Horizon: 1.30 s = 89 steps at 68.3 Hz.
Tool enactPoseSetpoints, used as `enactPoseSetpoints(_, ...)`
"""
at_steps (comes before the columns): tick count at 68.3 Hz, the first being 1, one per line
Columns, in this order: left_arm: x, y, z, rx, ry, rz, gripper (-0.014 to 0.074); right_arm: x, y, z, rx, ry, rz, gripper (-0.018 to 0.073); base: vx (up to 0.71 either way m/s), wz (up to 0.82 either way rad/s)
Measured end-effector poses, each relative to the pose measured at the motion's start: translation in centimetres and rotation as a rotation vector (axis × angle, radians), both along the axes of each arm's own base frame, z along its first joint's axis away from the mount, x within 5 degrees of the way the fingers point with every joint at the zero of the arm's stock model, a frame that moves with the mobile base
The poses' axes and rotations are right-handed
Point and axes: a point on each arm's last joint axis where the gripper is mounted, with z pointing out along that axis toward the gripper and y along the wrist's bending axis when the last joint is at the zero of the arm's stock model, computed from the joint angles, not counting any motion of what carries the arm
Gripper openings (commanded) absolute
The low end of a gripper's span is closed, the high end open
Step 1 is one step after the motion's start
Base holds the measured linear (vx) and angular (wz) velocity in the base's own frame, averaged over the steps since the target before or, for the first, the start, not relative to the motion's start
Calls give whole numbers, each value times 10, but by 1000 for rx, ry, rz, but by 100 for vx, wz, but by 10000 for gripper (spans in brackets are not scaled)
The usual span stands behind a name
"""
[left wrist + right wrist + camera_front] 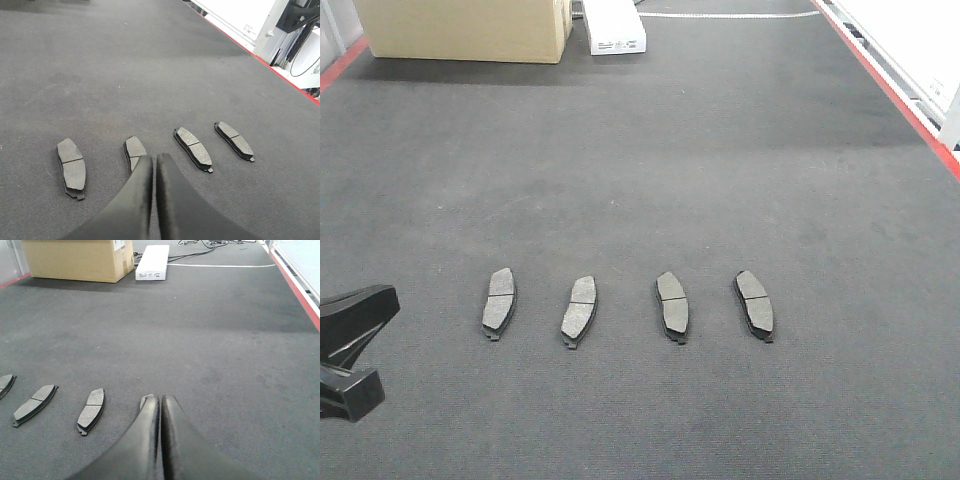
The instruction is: Move and align brake pads A on conveyor
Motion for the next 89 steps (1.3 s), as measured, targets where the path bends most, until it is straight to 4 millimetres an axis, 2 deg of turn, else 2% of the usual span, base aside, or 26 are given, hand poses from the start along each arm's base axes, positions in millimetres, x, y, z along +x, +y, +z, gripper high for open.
enactPoseSetpoints(18,0,-1,0,3,2,-9,-6,0,0,0,0,-1,0,-10,0,0)
enactPoseSetpoints(39,-6,-10,-1,100,-40,-167,-6,0,0,0,1,-3,0,-10,0,0)
enactPoseSetpoints(53,-7,-9,2,105,-86,-181,-6,0,0,0,1,-3,0,-10,0,0)
enactPoseSetpoints(59,-15,-2,-1,102,-118,-161,-6,0,0,0,1,-3,0,-10,0,0)
enactPoseSetpoints(66,-33,17,-7,84,-187,-86,-6,0,0,0,1,-3,0,-9,0,0)
enactPoseSetpoints(82,-73,54,-35,133,-393,186,-6,0,0,0,1,-3,0,-9,0,0)
enactPoseSetpoints(89,-80,61,-47,197,-432,280,-6,0,0,0,1,-3,0,-10,0,0)
